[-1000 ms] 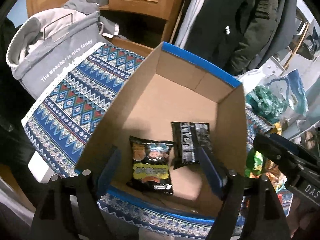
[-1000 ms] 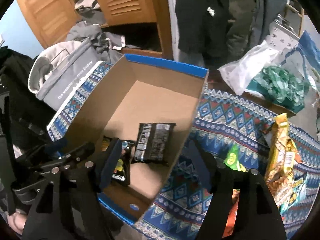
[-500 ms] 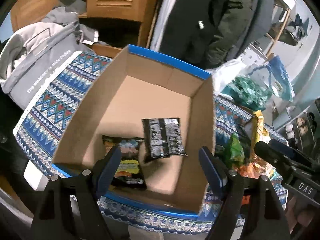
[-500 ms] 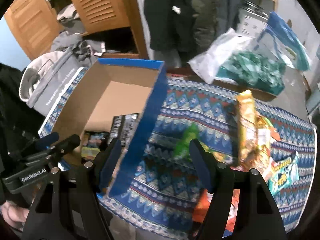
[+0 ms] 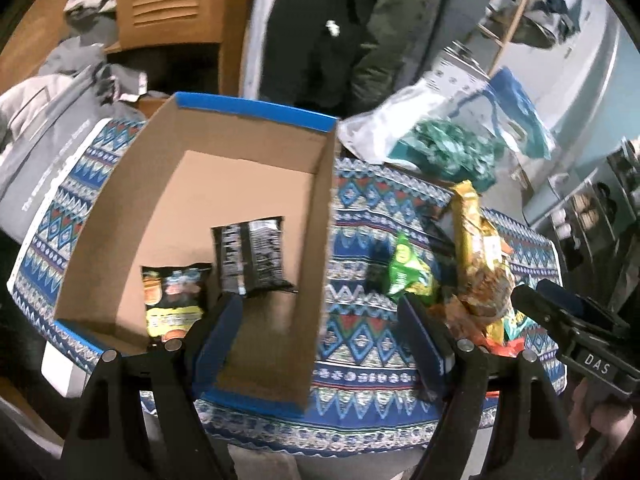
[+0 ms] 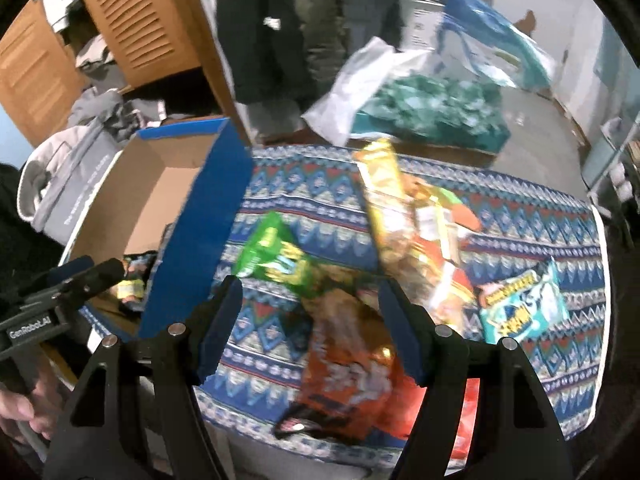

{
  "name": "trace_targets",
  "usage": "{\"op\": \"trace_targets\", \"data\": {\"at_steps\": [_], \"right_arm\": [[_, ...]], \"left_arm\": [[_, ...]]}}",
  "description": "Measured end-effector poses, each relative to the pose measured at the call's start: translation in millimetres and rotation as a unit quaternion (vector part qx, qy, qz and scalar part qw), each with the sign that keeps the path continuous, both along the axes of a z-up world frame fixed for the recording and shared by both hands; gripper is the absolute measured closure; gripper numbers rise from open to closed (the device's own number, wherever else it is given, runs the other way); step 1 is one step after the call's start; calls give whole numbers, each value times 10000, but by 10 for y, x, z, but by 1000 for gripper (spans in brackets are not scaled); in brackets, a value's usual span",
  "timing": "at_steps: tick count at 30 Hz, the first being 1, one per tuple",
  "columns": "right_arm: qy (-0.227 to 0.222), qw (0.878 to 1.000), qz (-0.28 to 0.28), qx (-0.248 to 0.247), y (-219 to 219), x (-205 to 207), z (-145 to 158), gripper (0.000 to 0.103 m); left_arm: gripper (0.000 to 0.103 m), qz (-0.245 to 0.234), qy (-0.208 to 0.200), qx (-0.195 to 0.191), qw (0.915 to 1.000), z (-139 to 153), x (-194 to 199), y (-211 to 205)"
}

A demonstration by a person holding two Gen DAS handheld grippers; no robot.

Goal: Organize snacks
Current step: 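Grasp the yellow-striped chip bag with the right tool while the left tool returns to the pile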

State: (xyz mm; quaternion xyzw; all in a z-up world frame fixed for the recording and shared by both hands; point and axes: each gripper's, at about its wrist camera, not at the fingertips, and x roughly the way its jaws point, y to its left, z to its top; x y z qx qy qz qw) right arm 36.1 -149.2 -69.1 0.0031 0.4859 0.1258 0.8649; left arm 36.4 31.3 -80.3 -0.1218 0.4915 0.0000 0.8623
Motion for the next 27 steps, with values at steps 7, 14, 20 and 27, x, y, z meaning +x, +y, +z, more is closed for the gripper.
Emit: {"op": "trace_targets", "data": {"at_steps": [7, 14, 20, 27], "right_arm": [[68, 9990, -435, 71, -477, -46, -66, 32], [325, 9955, -857, 236, -832, 10, -262, 32], [656, 9907, -1067, 528, -946, 76, -486, 32], [796, 9879, -1138, 689, -932, 213, -673, 32]], "left_arm": [[22, -333, 80, 178, 9993, -31, 45, -383], [22, -515, 328, 219, 9979, -175, 152, -672], [22, -533, 587, 191, 9967, -365, 272, -843], [22, -534, 686, 271, 9958, -493, 383, -943]]}}
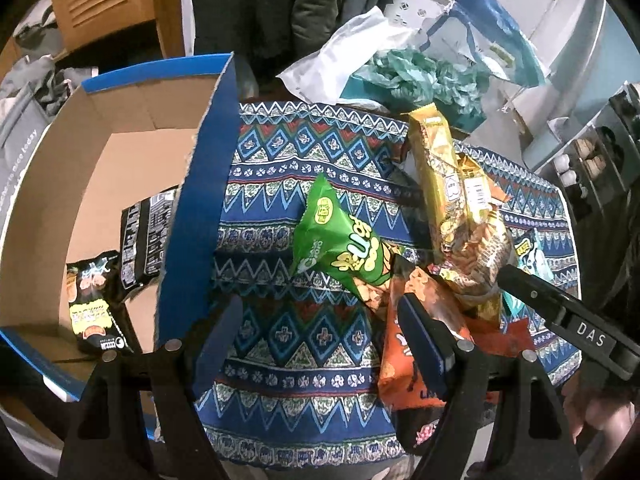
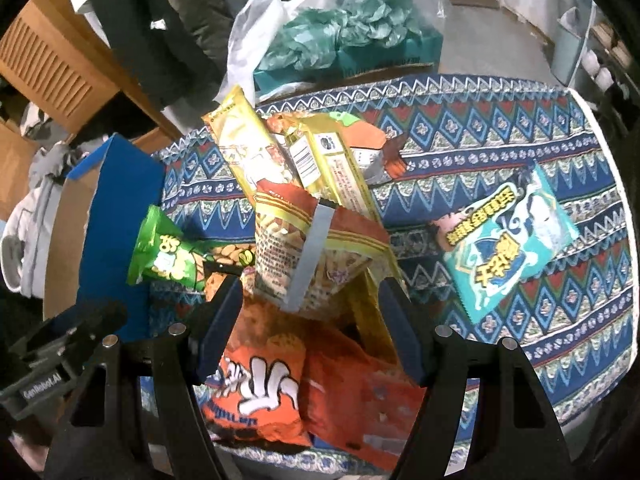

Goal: Organize snacks
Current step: 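Grasp the yellow-striped chip bag with the right tool while the left tool returns to the pile, then grasp the orange snack bag with the left tool while the right tool lifts the striped bag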

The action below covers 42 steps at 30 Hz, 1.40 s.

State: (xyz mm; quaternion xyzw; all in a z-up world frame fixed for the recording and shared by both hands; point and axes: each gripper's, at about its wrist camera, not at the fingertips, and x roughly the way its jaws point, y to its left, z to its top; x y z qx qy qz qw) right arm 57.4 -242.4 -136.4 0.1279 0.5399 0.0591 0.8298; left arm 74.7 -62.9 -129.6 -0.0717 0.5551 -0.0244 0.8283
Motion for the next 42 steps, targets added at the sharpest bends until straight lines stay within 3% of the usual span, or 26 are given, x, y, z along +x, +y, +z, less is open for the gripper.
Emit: {"op": "trace_targets", "data": {"at_steps": [9, 15, 16, 18, 21, 27, 35, 42], "right_arm": [[182, 9997, -130, 20, 77, 232, -219, 32], [77, 9995, -84, -295, 168, 293, -252, 31], [54, 9993, -72, -350, 176, 291, -257, 34], [-14, 9988, 4, -495, 198, 287, -264, 59], [2, 9991, 108, -407, 202, 290, -291, 65], [-176, 9989, 145, -399, 139, 208, -164, 67], [-447, 9981, 92, -403, -71, -3, 130, 67], [-465, 9984, 23, -322, -259, -181, 184, 67]], "left_arm": [[22, 68, 143, -26, 9999, -146, 132, -37], [22, 61, 239, -123, 9996, -209, 178, -96], [22, 58, 255, -129, 9996, -219, 183, -110], [22, 55, 289, -155, 9994, -236, 191, -135], [22, 37, 341, -203, 9992, -254, 188, -174], [22, -98, 355, -266, 9990, -226, 149, -281], [21, -214, 532, -652, 9962, -211, 46, -450], [21, -591, 533, -583, 9951, -265, -77, -739]]}}
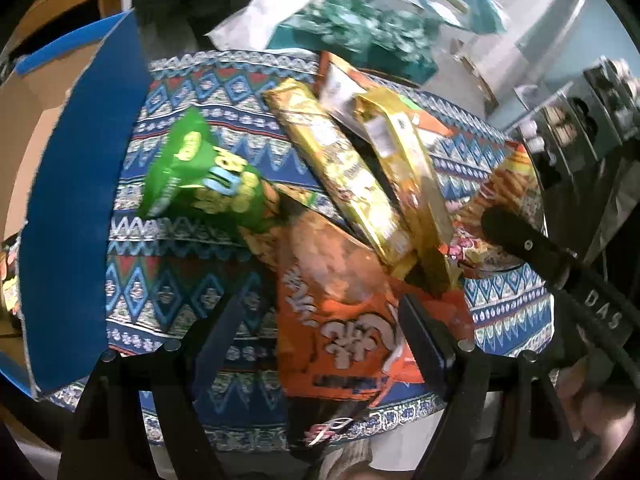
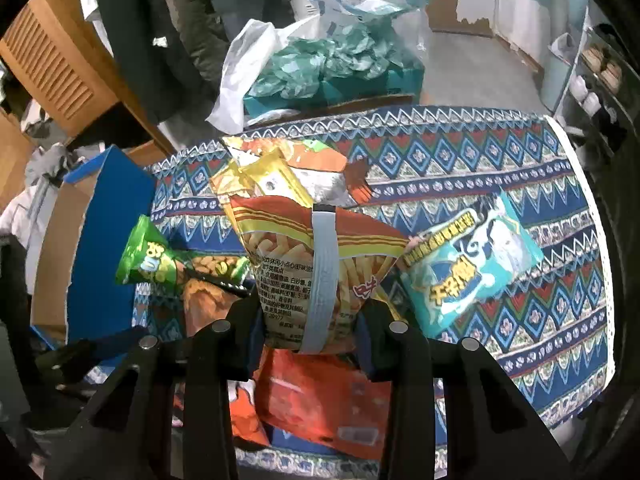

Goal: Organize snacks
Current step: 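Grasp the orange snack bag with the left tool while the right tool lifts the striped bag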

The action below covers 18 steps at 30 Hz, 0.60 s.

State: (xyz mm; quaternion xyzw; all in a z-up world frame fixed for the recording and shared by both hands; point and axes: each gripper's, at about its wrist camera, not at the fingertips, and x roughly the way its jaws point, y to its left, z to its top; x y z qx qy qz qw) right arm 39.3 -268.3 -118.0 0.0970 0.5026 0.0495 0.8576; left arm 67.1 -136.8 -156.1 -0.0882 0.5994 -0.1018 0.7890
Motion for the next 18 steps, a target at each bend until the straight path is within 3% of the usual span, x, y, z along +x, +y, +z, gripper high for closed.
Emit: {"op": "trace_targets", "data": {"at_steps": [8, 11, 18], "right_arm": [[3, 10000, -58, 15, -129, -96, 16, 67], [22, 10000, -70, 40, -167, -108, 1, 67], [74, 9999, -56, 76, -203, -121, -38, 67]], "left_arm": [[21, -177, 276, 101, 9994, -247, -43, -207], [14, -237, 335, 148, 9990, -334, -40, -239], [19, -519, 270, 97, 9982, -370, -30, -234]]}}
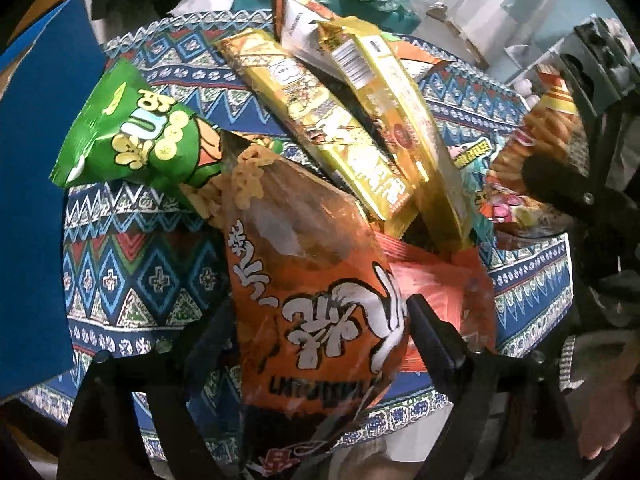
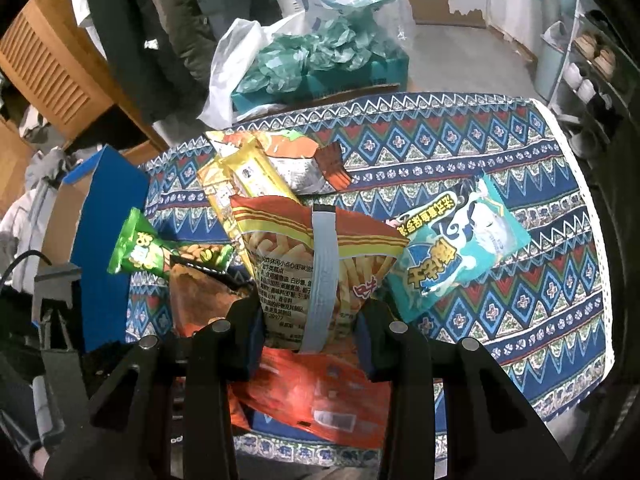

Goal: Organize snacks
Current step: 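Grasp the orange snack bag with the left tool while the right tool lifts the striped bag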

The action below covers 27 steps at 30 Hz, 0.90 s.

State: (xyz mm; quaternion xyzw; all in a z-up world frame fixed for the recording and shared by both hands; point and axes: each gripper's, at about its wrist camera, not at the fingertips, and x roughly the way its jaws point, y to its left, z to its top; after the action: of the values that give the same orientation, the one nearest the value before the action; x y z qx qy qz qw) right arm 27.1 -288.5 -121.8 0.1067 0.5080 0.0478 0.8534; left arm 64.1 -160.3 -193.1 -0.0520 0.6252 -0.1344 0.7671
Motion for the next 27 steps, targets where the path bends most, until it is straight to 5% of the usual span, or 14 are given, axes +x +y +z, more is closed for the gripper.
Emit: {"op": "trace_targets", "data": {"at_steps": [4, 8, 27], "right_arm": [[23, 10000, 41, 0, 16, -2, -12, 67], [19, 10000, 82, 0, 39, 0, -11, 67], [-201, 9990, 370, -114, 248, -41, 154, 67]], "left_arm": [[44, -173, -135, 175, 9996, 32, -51, -10], [54, -159, -184, 133, 9996, 32, -40, 36], [57, 100, -890, -76, 9959, 648, -171, 352]]}}
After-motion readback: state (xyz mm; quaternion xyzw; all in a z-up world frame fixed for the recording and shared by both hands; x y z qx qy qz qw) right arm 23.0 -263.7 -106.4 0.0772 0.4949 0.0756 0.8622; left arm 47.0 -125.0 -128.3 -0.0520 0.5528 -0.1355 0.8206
